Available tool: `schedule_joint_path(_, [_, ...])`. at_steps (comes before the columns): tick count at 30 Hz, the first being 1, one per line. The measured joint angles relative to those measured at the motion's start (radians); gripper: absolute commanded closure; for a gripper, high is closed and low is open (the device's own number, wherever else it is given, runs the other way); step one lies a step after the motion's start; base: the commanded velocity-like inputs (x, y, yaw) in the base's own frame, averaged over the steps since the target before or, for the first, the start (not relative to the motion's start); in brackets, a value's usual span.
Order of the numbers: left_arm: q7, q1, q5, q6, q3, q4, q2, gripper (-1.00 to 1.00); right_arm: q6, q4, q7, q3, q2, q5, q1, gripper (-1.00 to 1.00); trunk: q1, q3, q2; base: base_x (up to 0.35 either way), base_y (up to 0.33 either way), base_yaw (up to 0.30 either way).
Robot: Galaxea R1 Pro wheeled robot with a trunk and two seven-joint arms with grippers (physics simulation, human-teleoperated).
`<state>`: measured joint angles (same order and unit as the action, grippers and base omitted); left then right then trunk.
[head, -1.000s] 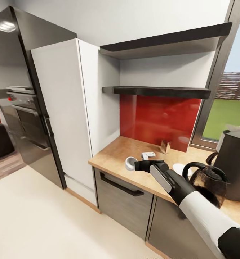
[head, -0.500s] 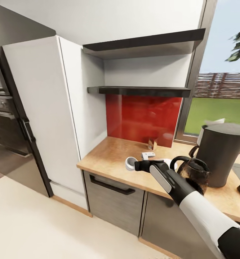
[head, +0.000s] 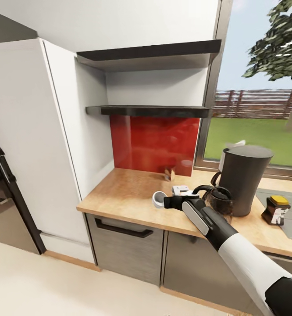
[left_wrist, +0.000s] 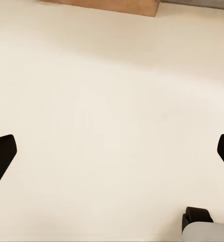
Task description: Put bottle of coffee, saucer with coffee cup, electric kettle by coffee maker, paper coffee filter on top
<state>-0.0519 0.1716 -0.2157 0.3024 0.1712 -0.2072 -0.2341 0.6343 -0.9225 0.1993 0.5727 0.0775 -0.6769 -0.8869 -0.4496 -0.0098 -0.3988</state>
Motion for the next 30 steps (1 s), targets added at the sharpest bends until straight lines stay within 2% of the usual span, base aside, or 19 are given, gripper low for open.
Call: schedule_joint_path(30, [0.000, 0.000, 0.001, 0.000, 0.001, 0.002, 0.000, -1.00, 0.000, 0.001, 0.000, 0.001, 0.000, 0.000, 0.000, 1.00, 0.000, 0.000, 0.000, 0.011, 0.298, -0.294])
